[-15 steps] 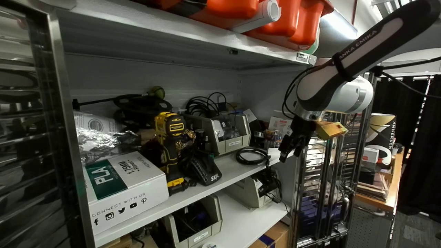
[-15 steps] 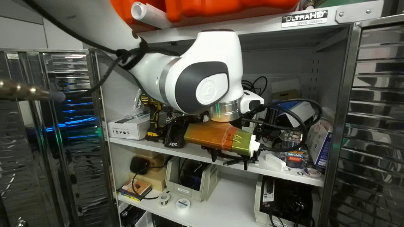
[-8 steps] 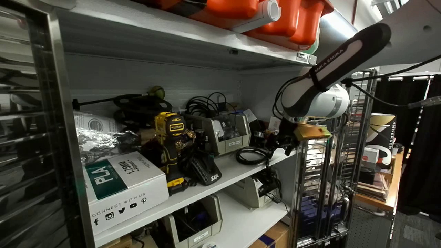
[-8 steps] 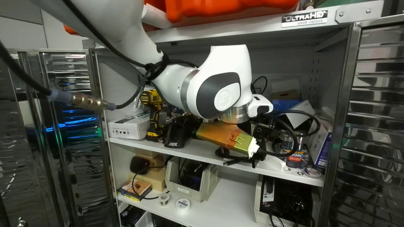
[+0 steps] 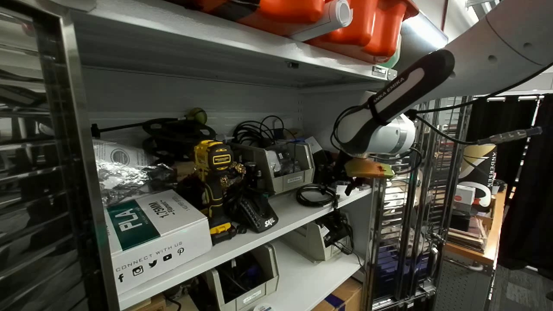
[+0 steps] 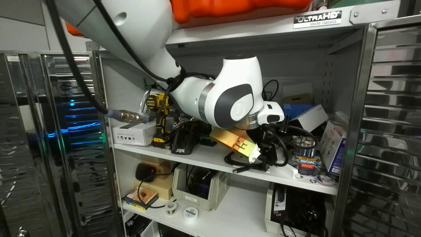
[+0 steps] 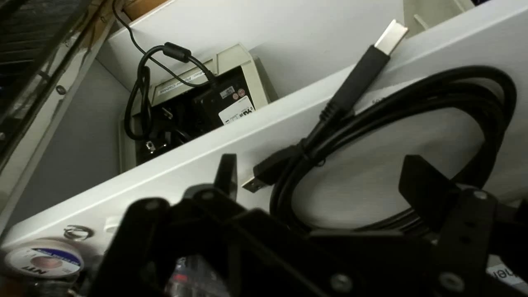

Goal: Pick up the black cable and put it in the tool box

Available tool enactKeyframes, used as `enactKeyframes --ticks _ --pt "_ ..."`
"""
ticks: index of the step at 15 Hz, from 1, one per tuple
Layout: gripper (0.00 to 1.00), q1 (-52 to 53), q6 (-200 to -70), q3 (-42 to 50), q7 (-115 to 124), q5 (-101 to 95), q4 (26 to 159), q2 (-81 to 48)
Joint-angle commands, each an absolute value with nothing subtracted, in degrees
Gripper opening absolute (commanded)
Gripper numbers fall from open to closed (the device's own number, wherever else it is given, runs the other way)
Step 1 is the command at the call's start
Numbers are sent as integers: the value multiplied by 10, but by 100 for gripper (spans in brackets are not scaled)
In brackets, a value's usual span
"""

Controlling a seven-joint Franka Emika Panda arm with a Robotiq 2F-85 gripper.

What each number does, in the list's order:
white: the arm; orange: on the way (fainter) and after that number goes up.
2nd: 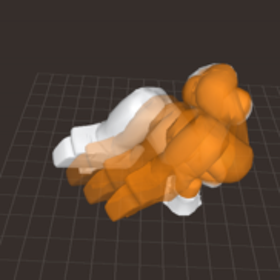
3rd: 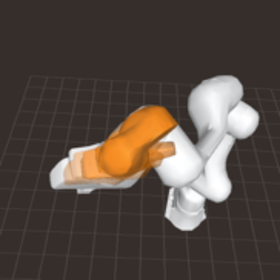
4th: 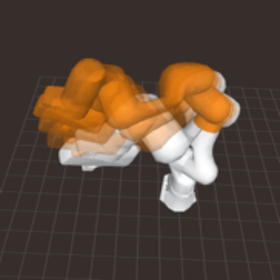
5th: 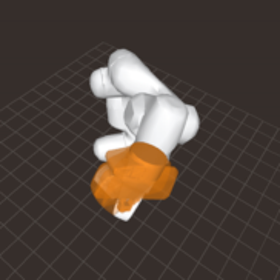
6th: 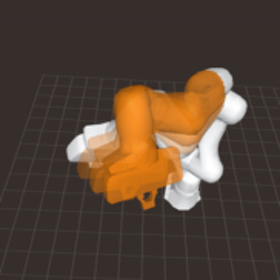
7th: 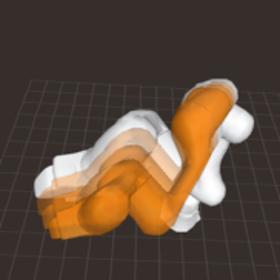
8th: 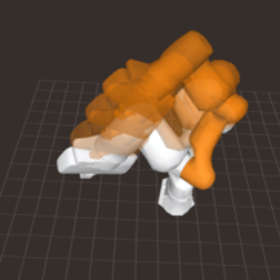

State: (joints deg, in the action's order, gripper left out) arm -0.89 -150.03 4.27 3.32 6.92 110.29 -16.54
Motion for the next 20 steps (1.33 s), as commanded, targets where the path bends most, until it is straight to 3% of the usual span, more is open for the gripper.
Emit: enactKeyframes --ticks 1,9,11,15,18,20 --pt "100 -6 -1483 44 79 51 1064 -189" --pt "100 9 -1413 59 162 -29 1040 -205" --pt "73 9 -1404 58 169 -37 1033 -211" --pt "41 7 -1384 52 163 -35 1021 -213" --pt "20 1 -1359 43 148 -18 1021 -205" --pt "14 -4 -1345 41 136 -14 1030 -196"
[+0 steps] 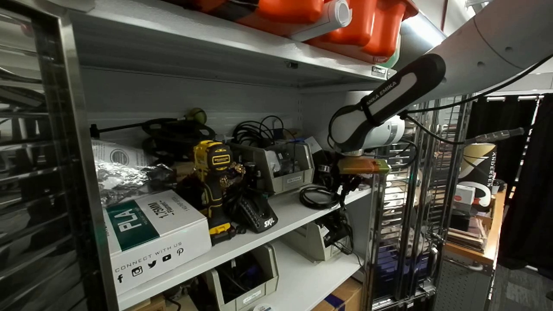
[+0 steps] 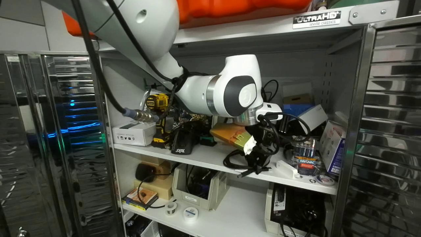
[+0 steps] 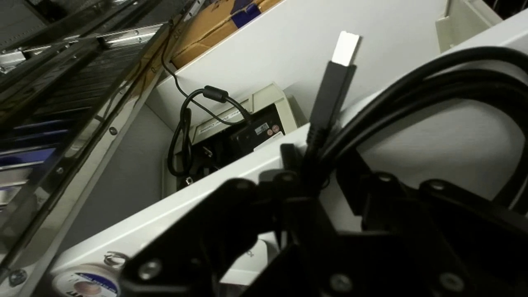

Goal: Pick up the black cable and put it in the tool box

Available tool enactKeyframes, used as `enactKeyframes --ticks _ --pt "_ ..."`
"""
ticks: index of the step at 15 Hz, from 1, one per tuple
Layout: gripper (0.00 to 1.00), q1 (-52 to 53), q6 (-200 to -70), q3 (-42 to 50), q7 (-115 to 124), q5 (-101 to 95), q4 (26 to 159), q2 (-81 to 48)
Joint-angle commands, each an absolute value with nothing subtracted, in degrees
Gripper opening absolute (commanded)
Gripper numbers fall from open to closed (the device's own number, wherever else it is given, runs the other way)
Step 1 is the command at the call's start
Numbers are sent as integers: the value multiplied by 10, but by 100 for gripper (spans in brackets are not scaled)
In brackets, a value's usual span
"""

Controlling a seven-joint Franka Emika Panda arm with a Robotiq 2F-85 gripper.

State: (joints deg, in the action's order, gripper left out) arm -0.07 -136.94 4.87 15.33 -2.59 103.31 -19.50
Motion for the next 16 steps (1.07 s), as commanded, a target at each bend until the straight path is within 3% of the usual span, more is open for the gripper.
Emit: enactKeyframes --ticks 1,5,7,12,16 --pt "12 -5 -1340 41 133 -14 1038 -189" --pt "15 -12 -1346 36 94 -5 1105 -133" --pt "12 -17 -1359 33 71 11 1154 -89" --pt "10 -20 -1440 35 19 26 1279 31" --pt "10 -13 -1541 34 -5 32 1306 74"
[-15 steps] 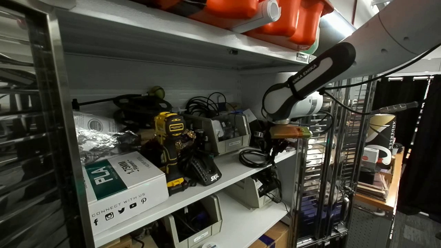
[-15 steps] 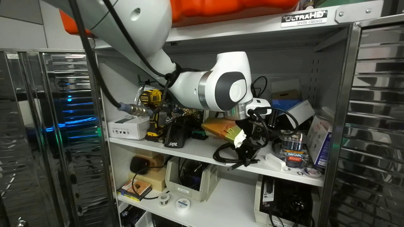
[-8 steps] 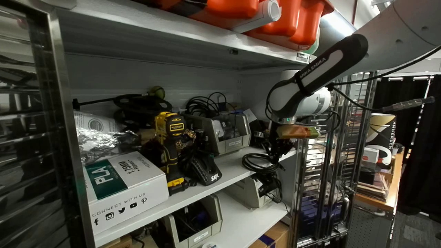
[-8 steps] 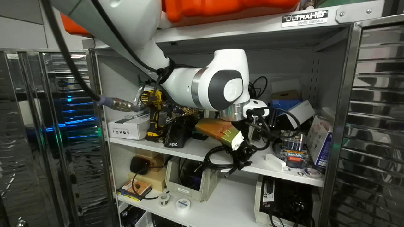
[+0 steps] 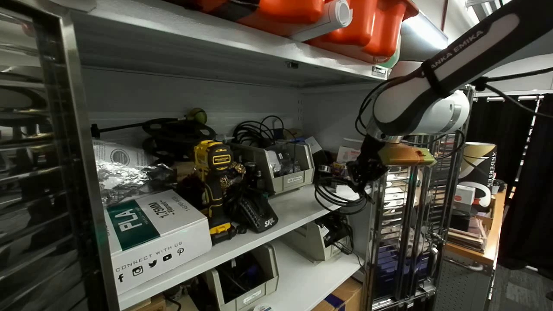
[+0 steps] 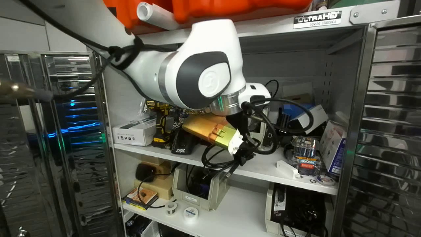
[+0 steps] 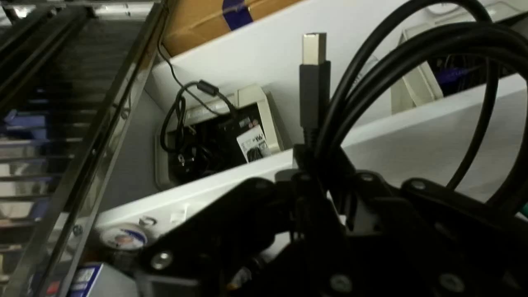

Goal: Pick up the black cable and put it in the tool box

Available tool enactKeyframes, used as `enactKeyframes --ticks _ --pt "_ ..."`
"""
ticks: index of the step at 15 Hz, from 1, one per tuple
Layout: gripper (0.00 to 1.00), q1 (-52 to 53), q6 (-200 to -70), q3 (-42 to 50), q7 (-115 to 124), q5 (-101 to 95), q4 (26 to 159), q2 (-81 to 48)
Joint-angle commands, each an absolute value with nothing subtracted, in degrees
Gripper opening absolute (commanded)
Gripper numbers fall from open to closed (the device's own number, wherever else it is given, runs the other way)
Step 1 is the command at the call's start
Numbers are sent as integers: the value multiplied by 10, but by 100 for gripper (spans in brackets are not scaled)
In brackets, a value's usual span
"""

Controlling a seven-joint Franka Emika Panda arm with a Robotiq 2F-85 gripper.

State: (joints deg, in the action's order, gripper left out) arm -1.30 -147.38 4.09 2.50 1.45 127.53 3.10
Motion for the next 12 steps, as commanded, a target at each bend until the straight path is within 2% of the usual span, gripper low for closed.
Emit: enactKeyframes --ticks 1,5,12 --pt "10 -11 -1569 34 -13 38 1303 72" --pt "10 25 -1676 40 -103 144 1265 25" --pt "9 46 -1738 10 -258 346 1098 -100"
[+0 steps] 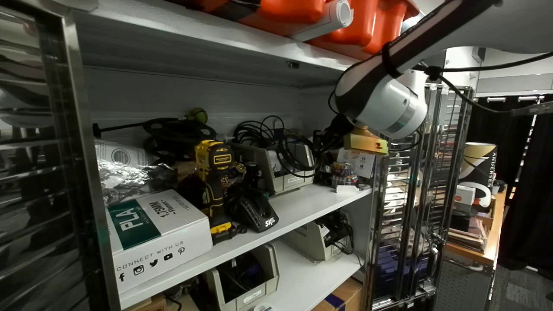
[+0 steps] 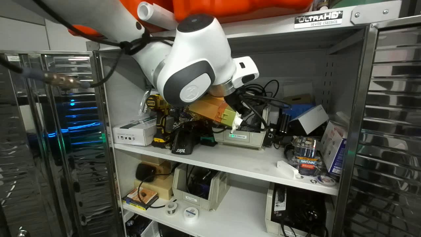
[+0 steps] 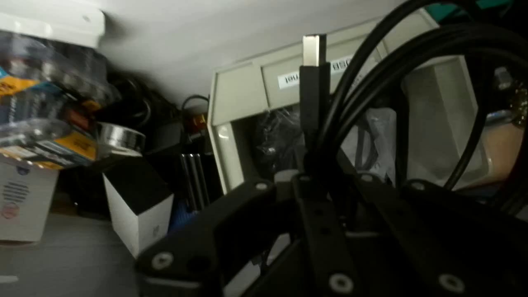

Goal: Pick up the black cable and put it in the tool box

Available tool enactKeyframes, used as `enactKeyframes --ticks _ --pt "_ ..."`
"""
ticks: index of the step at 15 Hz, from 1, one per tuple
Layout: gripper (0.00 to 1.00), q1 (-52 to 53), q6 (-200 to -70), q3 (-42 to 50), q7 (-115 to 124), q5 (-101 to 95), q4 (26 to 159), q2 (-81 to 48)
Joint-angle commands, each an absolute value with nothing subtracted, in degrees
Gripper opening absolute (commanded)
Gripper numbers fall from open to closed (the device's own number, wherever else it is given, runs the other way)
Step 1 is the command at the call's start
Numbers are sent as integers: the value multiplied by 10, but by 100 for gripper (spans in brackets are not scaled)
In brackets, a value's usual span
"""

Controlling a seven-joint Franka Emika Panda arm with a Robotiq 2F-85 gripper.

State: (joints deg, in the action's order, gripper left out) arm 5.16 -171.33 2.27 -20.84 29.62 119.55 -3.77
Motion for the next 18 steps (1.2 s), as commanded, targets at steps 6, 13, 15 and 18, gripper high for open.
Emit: enactKeyframes --ticks 6,13,15,18 --pt "9 20 -1751 -11 -300 365 968 -189" --pt "9 18 -1734 3 -286 336 901 -280" --pt "9 15 -1728 -7 -290 340 884 -292" --pt "9 13 -1726 -19 -295 345 872 -296"
